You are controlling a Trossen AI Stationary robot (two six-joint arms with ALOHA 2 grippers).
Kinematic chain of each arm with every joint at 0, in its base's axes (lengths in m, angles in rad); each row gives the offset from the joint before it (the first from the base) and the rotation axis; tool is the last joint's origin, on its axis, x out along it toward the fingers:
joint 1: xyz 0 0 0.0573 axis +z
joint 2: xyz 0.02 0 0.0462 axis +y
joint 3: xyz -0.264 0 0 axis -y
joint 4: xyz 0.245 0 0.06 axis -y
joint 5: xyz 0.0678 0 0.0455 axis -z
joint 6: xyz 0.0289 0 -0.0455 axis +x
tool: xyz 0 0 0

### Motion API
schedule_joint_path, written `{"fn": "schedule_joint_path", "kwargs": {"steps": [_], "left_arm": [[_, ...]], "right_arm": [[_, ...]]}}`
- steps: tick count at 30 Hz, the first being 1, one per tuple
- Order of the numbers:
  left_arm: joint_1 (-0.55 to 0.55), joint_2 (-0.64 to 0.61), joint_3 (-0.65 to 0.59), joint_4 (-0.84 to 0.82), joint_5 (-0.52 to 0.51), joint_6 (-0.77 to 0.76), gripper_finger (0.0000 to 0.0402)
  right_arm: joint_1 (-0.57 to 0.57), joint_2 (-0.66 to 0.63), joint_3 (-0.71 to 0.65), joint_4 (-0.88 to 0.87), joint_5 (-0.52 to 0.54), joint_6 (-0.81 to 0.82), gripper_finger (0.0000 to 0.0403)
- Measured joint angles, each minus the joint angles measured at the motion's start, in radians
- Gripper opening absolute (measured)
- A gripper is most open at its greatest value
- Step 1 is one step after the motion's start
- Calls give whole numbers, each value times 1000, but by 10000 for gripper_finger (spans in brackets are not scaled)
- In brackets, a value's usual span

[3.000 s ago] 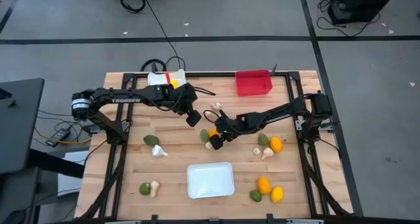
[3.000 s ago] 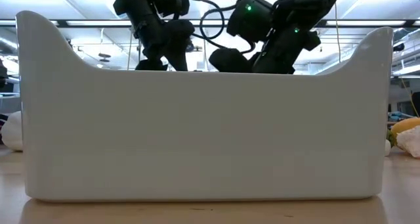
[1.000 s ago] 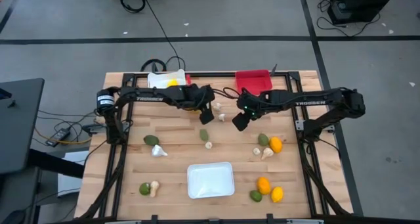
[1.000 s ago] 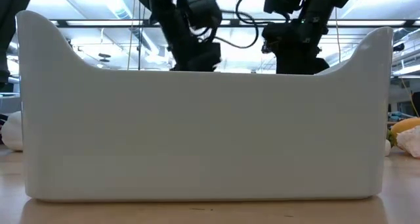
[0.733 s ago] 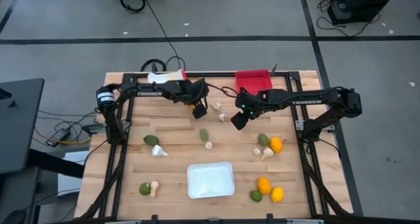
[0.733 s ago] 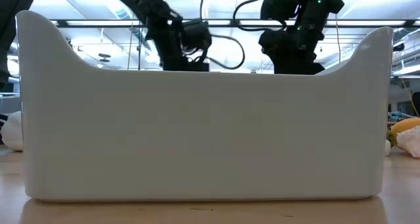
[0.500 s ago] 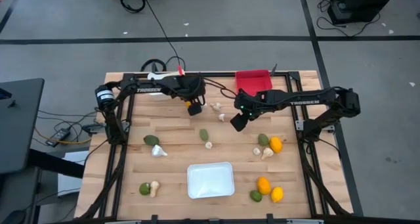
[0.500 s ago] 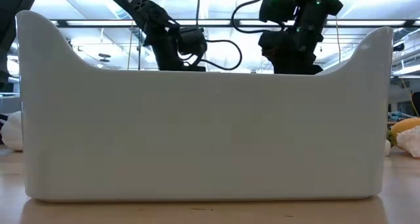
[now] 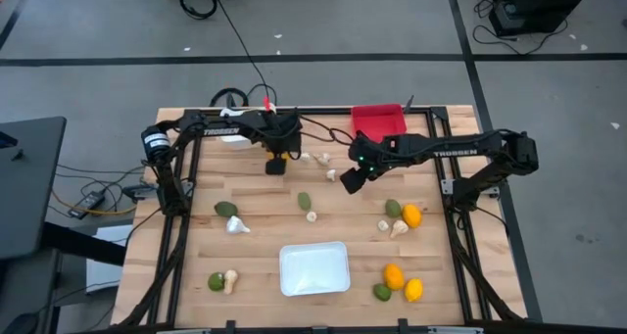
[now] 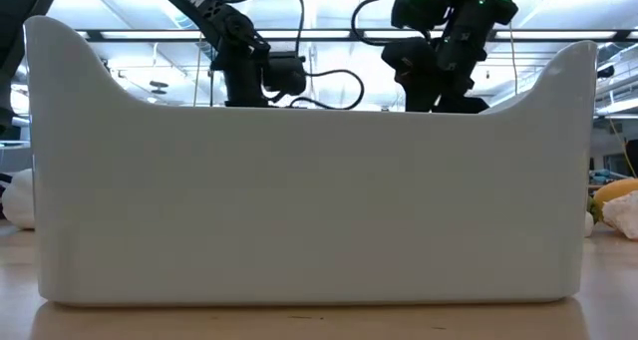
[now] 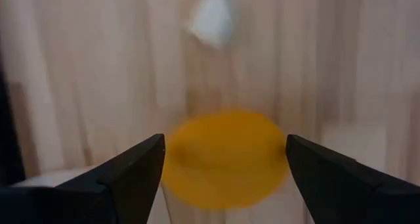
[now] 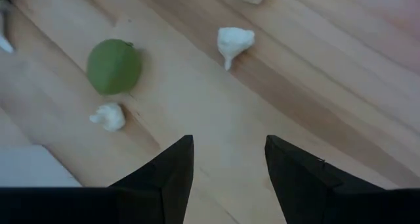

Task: Sort produce into baskets
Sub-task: Put the yellow lemon into the top white bin

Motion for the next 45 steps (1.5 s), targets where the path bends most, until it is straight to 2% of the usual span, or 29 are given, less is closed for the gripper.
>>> {"fn": "schedule_joint_path", "kwargs": {"steps": [5, 9, 13, 18, 24, 27, 32, 35, 39, 45], "left_arm": [[-2, 0, 0, -51, 2, 122, 323], [-1, 9, 0, -48, 7, 110, 323], [-4, 39, 0, -59, 36, -61, 323], [-41, 44, 0, -58, 196, -321, 323], [-80, 44, 84, -122, 189, -488, 323], [-88, 44, 151, -186, 163, -443, 323], [-87, 44, 199, -292, 18, -180, 315], [-71, 44, 181, -325, -42, -70, 303], [-45, 45, 127, -325, -111, 0, 287], [-20, 45, 61, -211, -237, 54, 284]], "right_arm": [[6, 0, 0, 51, 0, 28, 200], [6, 0, 0, 93, 3, 54, 200], [7, -1, 0, 120, 3, 68, 200], [14, -1, 0, 124, 5, 72, 200], [12, -1, 0, 136, 29, 42, 200], [2, -1, 0, 154, 29, 11, 200], [-17, -1, 0, 179, 9, -29, 200], [-25, -1, 0, 205, 4, -52, 200], [-28, -1, 0, 218, 5, -60, 200], [-2, -1, 0, 215, 40, -69, 200]]}}
